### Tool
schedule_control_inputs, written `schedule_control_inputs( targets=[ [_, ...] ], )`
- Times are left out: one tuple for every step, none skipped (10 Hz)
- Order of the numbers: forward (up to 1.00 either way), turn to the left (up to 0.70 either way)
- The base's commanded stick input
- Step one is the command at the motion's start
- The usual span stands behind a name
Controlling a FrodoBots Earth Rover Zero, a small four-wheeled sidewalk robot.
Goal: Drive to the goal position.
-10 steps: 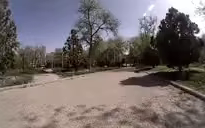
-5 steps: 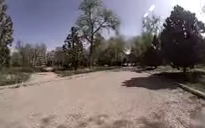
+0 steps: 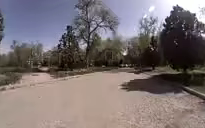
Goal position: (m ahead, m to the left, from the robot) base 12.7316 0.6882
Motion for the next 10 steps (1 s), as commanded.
schedule_control_inputs(
  targets=[
    [0.70,0.00],
    [0.70,0.00],
    [0.70,0.00],
    [0.70,0.00],
    [0.70,0.00],
    [0.70,0.00],
    [0.70,0.00],
    [0.70,0.00],
    [0.70,0.00],
    [0.70,0.00]
  ],
)
